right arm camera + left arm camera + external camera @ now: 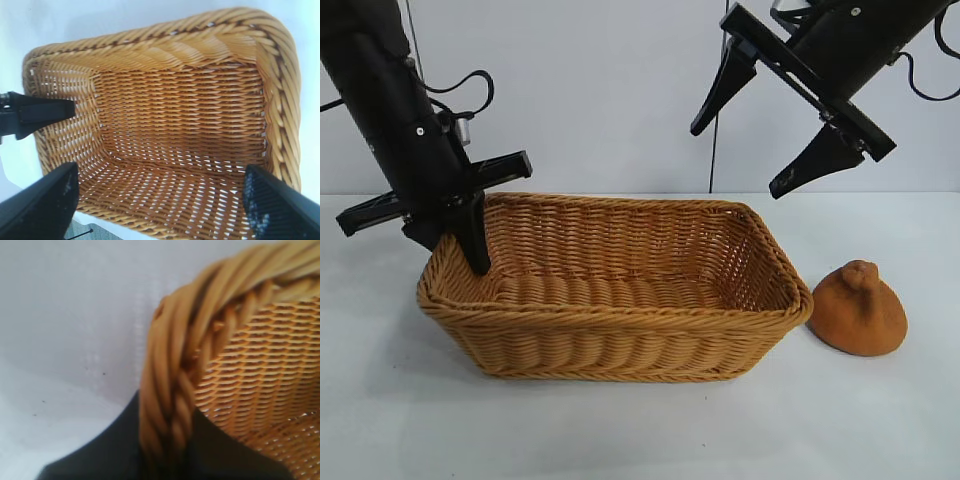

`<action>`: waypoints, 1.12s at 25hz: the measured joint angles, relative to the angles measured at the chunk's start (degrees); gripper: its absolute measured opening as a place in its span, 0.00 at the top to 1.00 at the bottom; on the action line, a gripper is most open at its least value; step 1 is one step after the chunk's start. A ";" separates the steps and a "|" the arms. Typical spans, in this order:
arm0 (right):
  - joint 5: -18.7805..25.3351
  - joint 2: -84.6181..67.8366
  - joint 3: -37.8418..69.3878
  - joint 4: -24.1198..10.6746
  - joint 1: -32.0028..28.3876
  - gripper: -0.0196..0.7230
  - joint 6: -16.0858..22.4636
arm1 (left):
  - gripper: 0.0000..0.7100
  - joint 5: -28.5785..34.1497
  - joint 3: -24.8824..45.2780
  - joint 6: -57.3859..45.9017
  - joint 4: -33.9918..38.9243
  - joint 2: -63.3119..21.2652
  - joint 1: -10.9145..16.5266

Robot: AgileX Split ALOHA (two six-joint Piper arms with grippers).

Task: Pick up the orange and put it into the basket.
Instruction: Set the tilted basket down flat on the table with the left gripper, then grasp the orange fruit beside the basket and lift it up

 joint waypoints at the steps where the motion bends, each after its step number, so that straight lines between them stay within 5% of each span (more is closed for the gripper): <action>1: 0.00 0.00 0.00 0.00 0.00 0.15 0.00 | 0.85 0.00 0.00 0.07 -0.05 0.00 0.00; 3: 0.00 0.00 0.00 0.00 0.00 0.15 0.00 | 0.71 0.00 0.00 0.14 -0.33 0.00 0.00; 7: -0.06 0.00 0.00 0.00 0.00 0.15 0.00 | 0.26 0.00 -0.21 0.14 -0.92 -0.05 0.00; 9: -0.12 0.00 0.00 0.00 0.00 0.15 0.00 | 0.16 0.03 -0.71 0.14 -0.92 -0.29 0.00; 15: -0.12 0.00 0.00 0.00 0.00 0.15 0.00 | 0.10 4.51 -7.34 1.37 1.62 -3.06 0.00; 21: -0.12 0.00 0.00 0.00 0.00 0.15 0.00 | 0.09 11.20 -18.16 1.95 12.87 -4.72 0.06; 28: -0.12 0.00 0.00 0.00 0.00 0.15 0.00 | 0.09 12.29 -20.76 2.85 21.92 -4.72 3.52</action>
